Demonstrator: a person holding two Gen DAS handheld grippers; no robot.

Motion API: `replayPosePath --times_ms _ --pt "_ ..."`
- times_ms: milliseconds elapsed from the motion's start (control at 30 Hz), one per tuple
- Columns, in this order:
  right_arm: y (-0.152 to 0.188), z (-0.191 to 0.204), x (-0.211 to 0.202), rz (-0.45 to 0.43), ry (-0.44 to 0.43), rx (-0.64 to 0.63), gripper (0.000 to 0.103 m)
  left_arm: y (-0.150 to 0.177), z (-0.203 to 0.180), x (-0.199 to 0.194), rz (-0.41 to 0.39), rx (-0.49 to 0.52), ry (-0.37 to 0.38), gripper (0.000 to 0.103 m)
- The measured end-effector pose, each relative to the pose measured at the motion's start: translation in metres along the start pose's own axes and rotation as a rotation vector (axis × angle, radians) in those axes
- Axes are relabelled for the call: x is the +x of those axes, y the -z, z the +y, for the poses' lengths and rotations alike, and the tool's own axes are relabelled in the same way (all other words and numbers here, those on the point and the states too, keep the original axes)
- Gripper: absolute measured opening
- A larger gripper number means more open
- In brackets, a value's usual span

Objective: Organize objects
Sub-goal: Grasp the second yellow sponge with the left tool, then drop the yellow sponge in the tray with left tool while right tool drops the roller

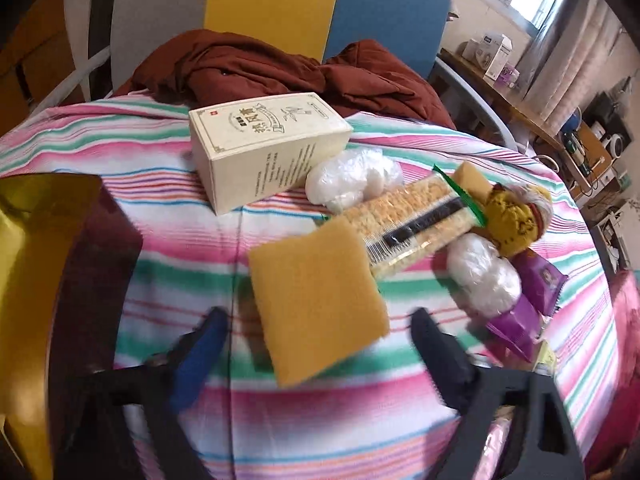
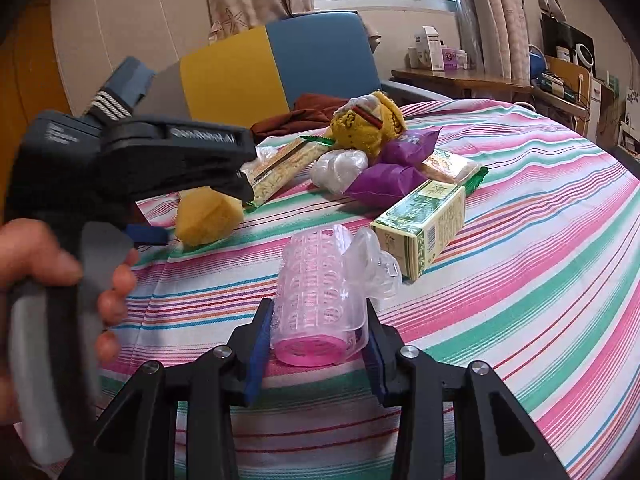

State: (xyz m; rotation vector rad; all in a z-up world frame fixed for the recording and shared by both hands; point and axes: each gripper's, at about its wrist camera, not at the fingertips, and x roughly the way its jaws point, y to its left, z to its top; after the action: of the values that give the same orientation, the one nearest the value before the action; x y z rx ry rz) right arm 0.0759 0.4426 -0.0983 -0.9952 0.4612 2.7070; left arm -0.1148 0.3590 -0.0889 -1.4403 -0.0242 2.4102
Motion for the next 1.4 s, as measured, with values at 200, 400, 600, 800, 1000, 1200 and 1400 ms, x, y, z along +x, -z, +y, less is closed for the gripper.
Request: replayPosePath --times_ms 200,400,600,800,1000,1200,1400 --pt "0.002 -0.001 0.001 -0.005 -0.004 0.002 0.041 0.014 0.004 -0.005 -0.111 0.088 -0.019 0.057" --pt "0.002 0.000 -0.001 -0.015 0.005 -0.002 0.040 0.035 0.010 -0.019 -0.185 0.121 0.001 0.053" --pt "0.003 -0.001 -0.010 -0.028 0.019 0.026 0.039 0.048 0.026 -0.031 -0.165 0.073 0.074 0.053" --pt "0.008 -0.004 -0.023 -0.009 0.029 0.096 0.039 0.080 0.033 -0.059 -0.153 0.130 0.181 0.053" --pt "0.011 0.007 -0.037 -0.008 0.032 0.075 0.037 0.101 0.043 -0.083 -0.139 0.142 0.224 0.053" --pt "0.011 0.016 -0.050 -0.004 0.014 0.064 0.037 0.115 0.053 -0.113 -0.167 0.158 0.253 0.053" --pt "0.009 0.031 -0.061 -0.001 -0.041 0.074 0.037 0.126 0.078 -0.146 -0.197 0.135 0.290 0.053"
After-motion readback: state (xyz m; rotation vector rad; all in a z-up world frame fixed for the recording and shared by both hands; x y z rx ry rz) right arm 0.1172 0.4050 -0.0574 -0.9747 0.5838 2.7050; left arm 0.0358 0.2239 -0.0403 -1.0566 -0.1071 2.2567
